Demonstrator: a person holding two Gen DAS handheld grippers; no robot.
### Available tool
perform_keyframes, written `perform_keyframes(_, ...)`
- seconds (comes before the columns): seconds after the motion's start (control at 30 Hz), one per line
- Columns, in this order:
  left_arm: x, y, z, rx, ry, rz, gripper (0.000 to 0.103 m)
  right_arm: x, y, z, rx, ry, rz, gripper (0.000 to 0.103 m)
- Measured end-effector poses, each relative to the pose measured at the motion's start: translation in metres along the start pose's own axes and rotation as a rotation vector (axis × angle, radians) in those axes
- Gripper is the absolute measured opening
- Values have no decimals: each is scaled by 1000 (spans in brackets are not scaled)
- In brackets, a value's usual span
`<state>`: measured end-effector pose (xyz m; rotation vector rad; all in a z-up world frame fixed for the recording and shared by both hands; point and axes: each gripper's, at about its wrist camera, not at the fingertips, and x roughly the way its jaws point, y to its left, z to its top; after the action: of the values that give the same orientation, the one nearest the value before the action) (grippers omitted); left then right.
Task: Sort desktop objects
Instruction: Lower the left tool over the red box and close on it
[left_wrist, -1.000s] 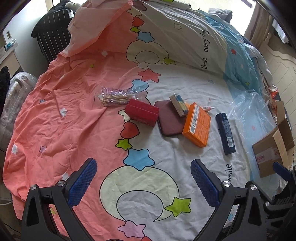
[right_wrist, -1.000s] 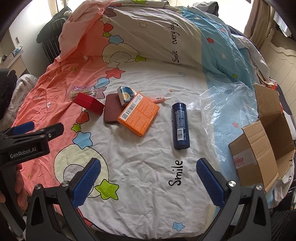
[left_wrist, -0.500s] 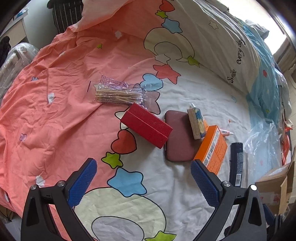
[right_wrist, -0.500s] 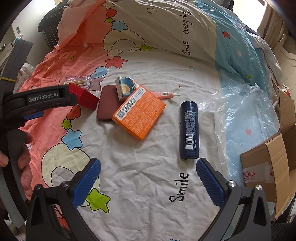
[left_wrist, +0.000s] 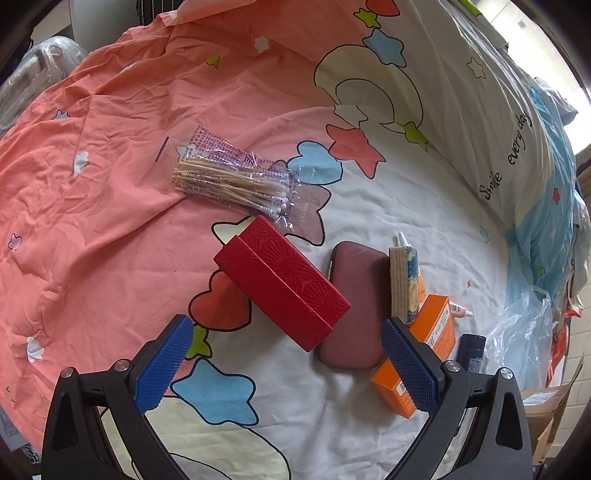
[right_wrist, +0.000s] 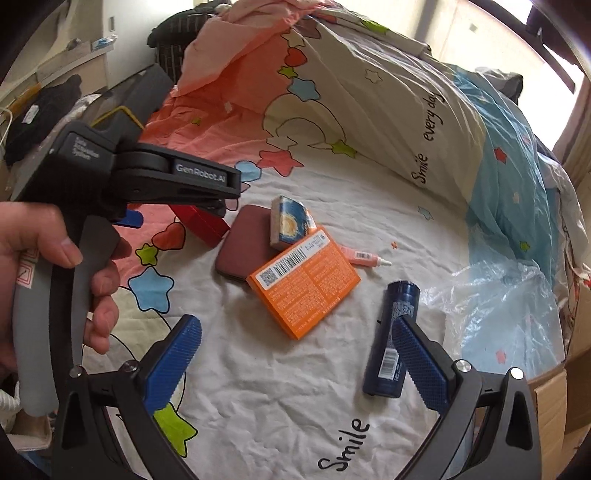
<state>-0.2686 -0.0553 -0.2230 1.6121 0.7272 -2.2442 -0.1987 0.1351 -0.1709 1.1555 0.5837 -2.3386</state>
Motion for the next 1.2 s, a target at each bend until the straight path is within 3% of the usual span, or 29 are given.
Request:
perform_keyframes(0.23, 11, 9, 1, -32, 16, 4, 103, 8, 6, 11, -122, -123, 28, 103)
perform_keyframes(0.37, 12, 7, 3, -32, 12, -3, 103, 13, 15, 9, -215, -168, -1, 103)
perform_keyframes(0.67, 18, 4, 11, -67, 11, -21, 103, 19, 28, 0, -287, -185, 17, 102)
perform_keyframes(0.9, 27, 11, 11, -90, 34, -19, 103, 23, 34, 3, -446, -220, 61, 102)
perform_keyframes(1.1, 31, 14, 10, -75, 39, -3, 103, 22, 21, 15, -403, -212, 156, 102)
perform_keyframes(1.2, 32, 14, 9, -58, 39, 11, 99, 22, 20, 16, -386, -209, 158, 102)
